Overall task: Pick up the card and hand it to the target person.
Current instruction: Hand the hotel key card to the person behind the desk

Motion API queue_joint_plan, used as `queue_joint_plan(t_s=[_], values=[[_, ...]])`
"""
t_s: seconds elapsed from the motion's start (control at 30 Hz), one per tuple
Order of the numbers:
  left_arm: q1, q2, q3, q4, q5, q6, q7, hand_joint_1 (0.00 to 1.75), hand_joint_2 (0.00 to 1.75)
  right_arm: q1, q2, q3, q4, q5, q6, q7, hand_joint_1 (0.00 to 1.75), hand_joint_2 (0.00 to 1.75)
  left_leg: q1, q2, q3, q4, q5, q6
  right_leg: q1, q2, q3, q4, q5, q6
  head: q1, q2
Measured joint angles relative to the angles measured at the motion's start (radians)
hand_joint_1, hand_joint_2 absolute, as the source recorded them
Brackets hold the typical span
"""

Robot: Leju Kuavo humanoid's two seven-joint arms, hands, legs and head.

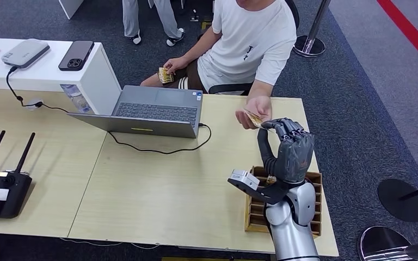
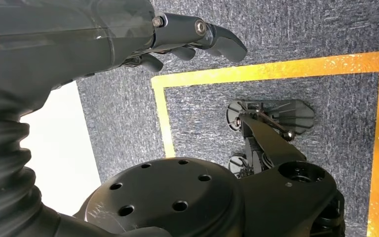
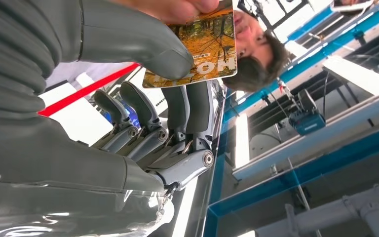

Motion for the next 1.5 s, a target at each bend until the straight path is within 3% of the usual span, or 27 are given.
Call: queue_joint_plan(t_s=[0.23, 0.37, 0.43, 0.57, 0.87, 1.1, 1.33, 1.5], values=[[0.001, 0.0, 0.0, 0.0, 0.005, -0.006, -0.009, 0.0, 1.75, -0.003, -0.01, 0.018, 0.028, -0.002, 0.0, 0.004, 1.52, 1.75, 0.0, 0.0, 0.0, 0.0, 0.0, 0.0, 0.0, 0.0, 0.0, 0.0, 0.0, 0.0, 0.0, 0.0], [0.001, 0.0, -0.001, 0.0, 0.005, -0.009, -0.013, 0.0, 1.75, -0.008, -0.014, 0.023, 0.04, -0.005, 0.0, 0.004, 0.43, 1.75, 0.0, 0.0, 0.0, 0.0, 0.0, 0.0, 0.0, 0.0, 0.0, 0.0, 0.0, 0.0, 0.0, 0.0], [0.001, 0.0, -0.002, 0.0, 0.004, -0.011, -0.013, 0.0, 1.75, -0.01, -0.017, 0.023, 0.046, -0.007, -0.001, 0.004, 0.41, 1.75, 0.0, 0.0, 0.0, 0.0, 0.0, 0.0, 0.0, 0.0, 0.0, 0.0, 0.0, 0.0, 0.0, 0.0], [0.001, 0.001, -0.002, 0.0, 0.006, -0.013, -0.026, 0.0, 0.0, -0.011, -0.019, 0.023, 0.055, -0.01, -0.001, 0.004, 0.34, 1.75, 0.0, 0.0, 0.0, 0.0, 0.0, 0.0, 0.0, 0.0, 0.0, 0.0, 0.0, 0.0, 0.0, 0.0], [0.001, 0.001, -0.002, 0.0, 0.011, -0.004, -0.017, 0.0, 0.0, -0.013, -0.02, 0.022, 0.065, -0.013, -0.002, -0.005, 0.29, 1.75, 0.0, 0.0, 0.0, 0.0, 0.0, 0.0, 0.0, 0.0, 0.0, 0.0, 0.0, 0.0, 0.0, 0.0], [0.001, 0.001, -0.002, 0.0, 0.016, -0.003, -0.018, 0.0, 0.0, -0.017, -0.02, 0.022, 0.073, -0.024, -0.002, -0.016, 0.0, 1.75, 0.0, 0.0, 0.0, 0.0, 0.0, 0.0, 0.0, 0.0, 0.0, 0.0, 0.0, 0.0, 0.0, 0.0], [0.001, 0.001, -0.002, 0.0, 0.033, 0.0, -0.02, 0.0, 0.0, -0.014, -0.016, 0.016, 0.045, -0.139, -0.002, -0.075, 0.0, 1.75, 0.0, 0.0, 0.0, 0.0, 0.0, 0.0, 0.0, 0.0, 0.0, 0.0, 0.0, 0.0, 0.0, 0.0], [0.003, 0.002, -0.002, 0.0, 0.048, 0.008, -0.019, 0.0, 0.0, 0.015, -0.019, 0.007, -0.071, -0.264, -0.002, -0.074, 0.0, 1.75, 0.0, 0.0, 0.0, 0.0, 0.0, 0.0, 0.0, 0.0, 0.0, 0.0, 0.0, 0.0, 0.0, 0.0]])
